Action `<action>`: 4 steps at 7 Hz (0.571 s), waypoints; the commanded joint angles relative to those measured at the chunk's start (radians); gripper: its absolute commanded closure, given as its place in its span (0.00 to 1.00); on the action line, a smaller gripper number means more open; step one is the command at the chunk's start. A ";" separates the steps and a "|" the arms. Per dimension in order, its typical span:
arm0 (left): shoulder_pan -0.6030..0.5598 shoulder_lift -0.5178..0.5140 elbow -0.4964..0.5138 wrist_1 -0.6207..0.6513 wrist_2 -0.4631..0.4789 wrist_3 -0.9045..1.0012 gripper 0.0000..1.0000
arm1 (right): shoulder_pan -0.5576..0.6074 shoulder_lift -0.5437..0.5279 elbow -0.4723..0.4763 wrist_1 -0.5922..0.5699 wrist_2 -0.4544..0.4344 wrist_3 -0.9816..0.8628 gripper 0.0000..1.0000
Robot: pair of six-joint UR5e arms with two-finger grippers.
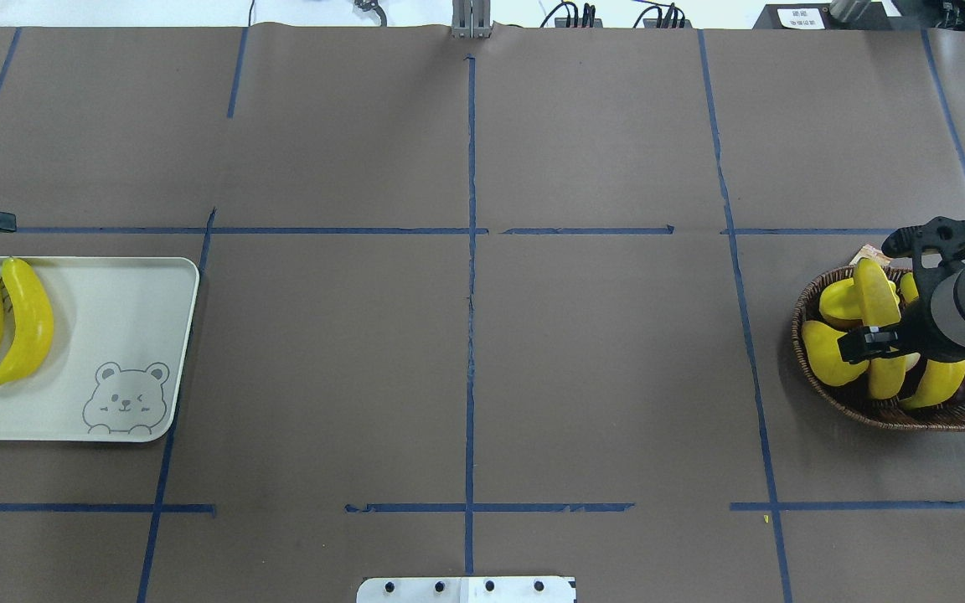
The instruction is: Transfer all bananas from basket to plate
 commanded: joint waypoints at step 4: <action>0.000 0.001 0.001 -0.010 0.000 0.000 0.01 | 0.012 -0.023 -0.022 -0.004 -0.002 -0.161 0.18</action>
